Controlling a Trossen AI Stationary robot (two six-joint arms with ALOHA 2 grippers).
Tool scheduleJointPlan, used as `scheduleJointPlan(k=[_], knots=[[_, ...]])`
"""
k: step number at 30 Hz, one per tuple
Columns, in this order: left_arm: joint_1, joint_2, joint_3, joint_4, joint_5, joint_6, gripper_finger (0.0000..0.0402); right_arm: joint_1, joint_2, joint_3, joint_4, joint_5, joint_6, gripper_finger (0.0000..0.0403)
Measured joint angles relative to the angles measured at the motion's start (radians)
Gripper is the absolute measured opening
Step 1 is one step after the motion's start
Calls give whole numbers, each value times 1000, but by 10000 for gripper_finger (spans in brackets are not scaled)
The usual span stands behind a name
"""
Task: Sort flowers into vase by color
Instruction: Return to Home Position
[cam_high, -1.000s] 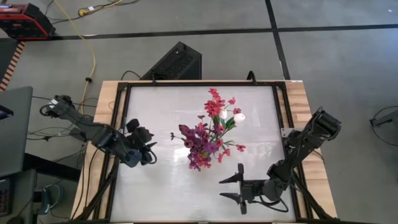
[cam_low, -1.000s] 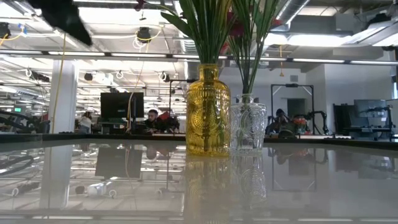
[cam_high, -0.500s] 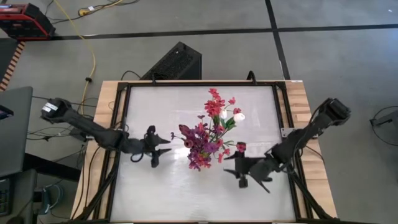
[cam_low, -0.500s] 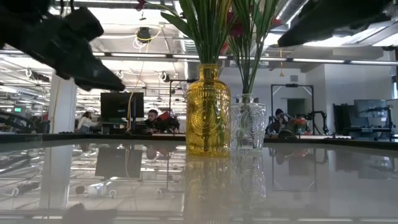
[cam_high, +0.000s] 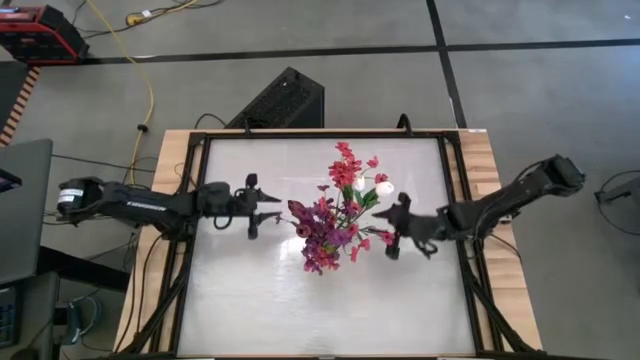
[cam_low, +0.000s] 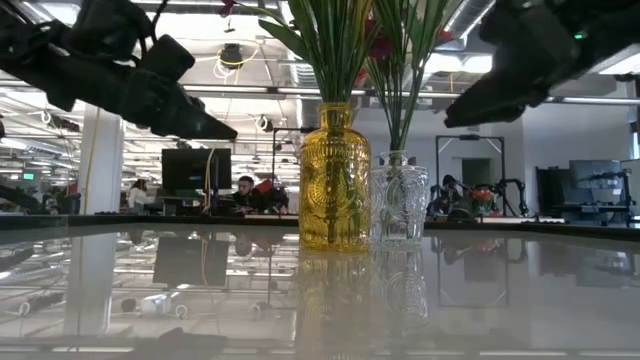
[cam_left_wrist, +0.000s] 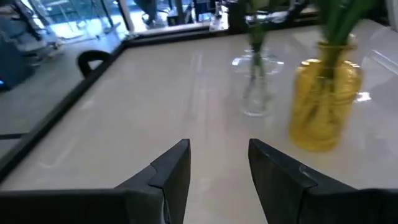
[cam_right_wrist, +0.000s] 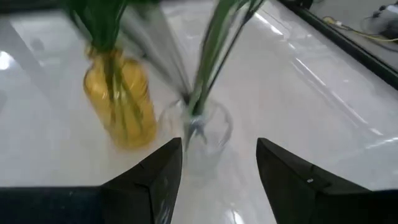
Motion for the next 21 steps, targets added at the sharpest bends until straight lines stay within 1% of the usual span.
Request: scheduleJointPlan(k=[2, 6, 10, 13, 16, 19, 21], knots=[[58, 0, 0, 9, 38, 22, 151, -68, -38, -20, 43, -64, -39, 232], [158, -1, 0, 1, 68, 27, 151, -204, -103, -29, 63, -192, -109, 232], [236, -47, 0, -53, 116, 65, 151, -304, -167, -29, 61, -246, -168, 232], [283, -126, 0, -111, 119, 63, 151, -351, -215, -29, 47, -272, -213, 232], [311, -232, 0, -191, 119, 16, 151, -376, -269, -38, 9, -279, -223, 232], [314, -337, 0, -262, 119, -35, 151, -394, -318, -92, 24, -279, -224, 232], [309, -404, 0, -308, 120, -75, 151, -403, -344, -151, 79, -279, -223, 232]])
